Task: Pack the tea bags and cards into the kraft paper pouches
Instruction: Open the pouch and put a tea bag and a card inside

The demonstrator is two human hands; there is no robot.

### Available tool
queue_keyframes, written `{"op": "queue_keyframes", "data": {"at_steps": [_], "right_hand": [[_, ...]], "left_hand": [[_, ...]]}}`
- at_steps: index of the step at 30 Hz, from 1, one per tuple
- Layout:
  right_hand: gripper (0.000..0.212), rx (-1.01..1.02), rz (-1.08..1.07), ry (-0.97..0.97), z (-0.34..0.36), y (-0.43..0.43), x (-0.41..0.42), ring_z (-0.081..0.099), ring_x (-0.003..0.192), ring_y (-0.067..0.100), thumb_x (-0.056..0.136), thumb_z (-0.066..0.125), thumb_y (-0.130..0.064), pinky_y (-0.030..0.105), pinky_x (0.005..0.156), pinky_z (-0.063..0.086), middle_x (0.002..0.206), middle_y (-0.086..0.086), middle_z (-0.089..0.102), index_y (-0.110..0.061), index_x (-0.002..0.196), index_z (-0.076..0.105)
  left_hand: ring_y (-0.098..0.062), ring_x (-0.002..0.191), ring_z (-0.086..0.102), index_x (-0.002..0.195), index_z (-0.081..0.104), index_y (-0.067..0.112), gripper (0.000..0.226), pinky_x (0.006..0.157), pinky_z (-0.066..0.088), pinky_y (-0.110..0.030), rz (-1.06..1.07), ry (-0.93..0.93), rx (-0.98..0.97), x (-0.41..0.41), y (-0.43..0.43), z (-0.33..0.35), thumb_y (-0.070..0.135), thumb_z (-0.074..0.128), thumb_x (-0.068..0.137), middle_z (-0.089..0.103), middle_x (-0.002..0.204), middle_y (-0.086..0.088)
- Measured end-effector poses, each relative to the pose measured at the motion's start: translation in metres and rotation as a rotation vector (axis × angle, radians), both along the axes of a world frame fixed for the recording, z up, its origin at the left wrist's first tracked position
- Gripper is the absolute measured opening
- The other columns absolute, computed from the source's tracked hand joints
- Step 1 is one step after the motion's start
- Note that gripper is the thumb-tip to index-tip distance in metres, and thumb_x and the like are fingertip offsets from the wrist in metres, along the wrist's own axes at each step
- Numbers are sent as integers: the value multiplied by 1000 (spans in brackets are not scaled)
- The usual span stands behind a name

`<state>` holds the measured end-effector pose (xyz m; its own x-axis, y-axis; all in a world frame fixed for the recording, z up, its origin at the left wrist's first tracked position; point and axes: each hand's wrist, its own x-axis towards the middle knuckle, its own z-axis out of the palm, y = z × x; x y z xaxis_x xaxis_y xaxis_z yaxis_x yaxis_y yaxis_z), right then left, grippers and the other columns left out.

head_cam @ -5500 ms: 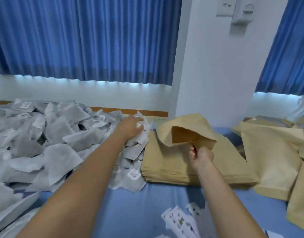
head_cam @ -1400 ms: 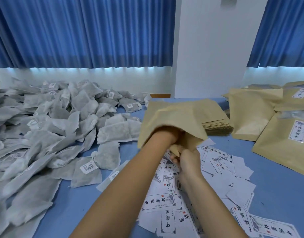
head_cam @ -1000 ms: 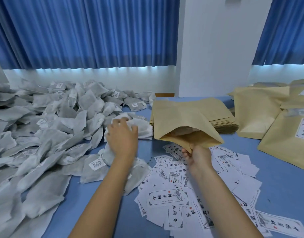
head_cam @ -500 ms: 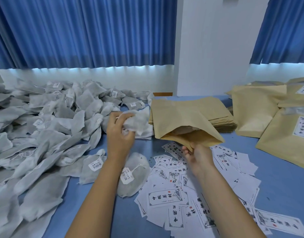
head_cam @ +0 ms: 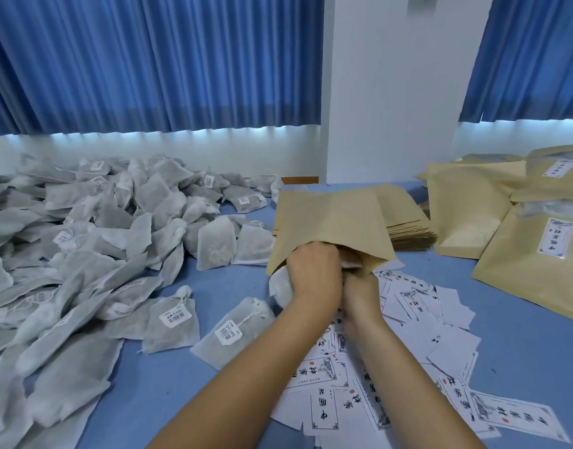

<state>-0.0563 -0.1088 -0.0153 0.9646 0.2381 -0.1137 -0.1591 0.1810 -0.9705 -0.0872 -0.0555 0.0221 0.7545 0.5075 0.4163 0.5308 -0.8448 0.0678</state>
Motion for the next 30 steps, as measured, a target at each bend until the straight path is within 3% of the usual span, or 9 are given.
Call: {"op": "queue_keyframes", "data": {"at_steps": [3,6,8,11,16,18,24,27,30], "right_hand": [[32,68,28,-34,1,3,-9,57,53,13,88,38,8,19,45,43,64,1,61,-15,81,60],[54,150,95,-44,3,5,-17,64,57,9,82,26,18,18,52,49,82,12,66,-6,114,63],[62,62,96,-54,1,3,-16,66,75,15,82,28,16,24,64,51,98,13,68,-13,126,60],[42,-43,42,-62,6,-1,-13,61,91,17,90,40,2,27,76,46,103,3,68,-24,113,63],[21,41,142,57,9,-1,-33,50,58,8,94,47,-4,19,54,40,69,-7,62,-20,95,60],[19,56,203,70,9,-1,-41,53,57,7,93,51,-5,20,54,40,63,-13,63,-22,91,60],[23,45,67,97,20,-15,-14,43,54,12,89,49,5,16,45,37,64,1,52,-15,77,52],[28,52,46,89,21,-27,5,41,52,12,89,44,4,13,39,34,51,-3,51,-16,72,53],[29,59,68,164,17,-32,17,49,53,15,88,45,7,12,36,33,52,-1,56,-14,69,50]], "left_hand": [[-26,129,40,133,44,11,34,106,31,-28,-46,59,-83,26,16,15,18,36,100,41,141,-12],[-24,114,50,137,35,4,40,97,39,-26,-179,526,-38,26,27,29,23,36,102,41,141,-15],[-27,115,51,138,32,-4,41,95,40,-27,-226,640,-142,24,27,30,13,38,102,41,143,-18],[-24,134,30,141,31,10,40,108,20,-29,-200,544,-229,29,27,30,23,30,104,31,149,-9],[-25,137,29,144,28,7,43,113,22,-31,-49,354,-478,45,41,37,20,31,103,28,151,-14],[-29,137,28,145,22,7,44,115,21,-36,-89,270,-364,42,46,33,21,31,104,27,150,-15],[-27,129,41,139,39,8,39,104,30,-31,-202,225,-356,27,8,46,18,38,101,42,142,-13],[-27,104,55,116,58,8,28,89,43,-36,-373,-69,-187,-2,-14,35,21,42,96,59,111,-12],[-25,80,55,93,54,11,12,69,45,-37,-588,14,-288,-42,-18,8,22,48,93,57,87,-8]]}}
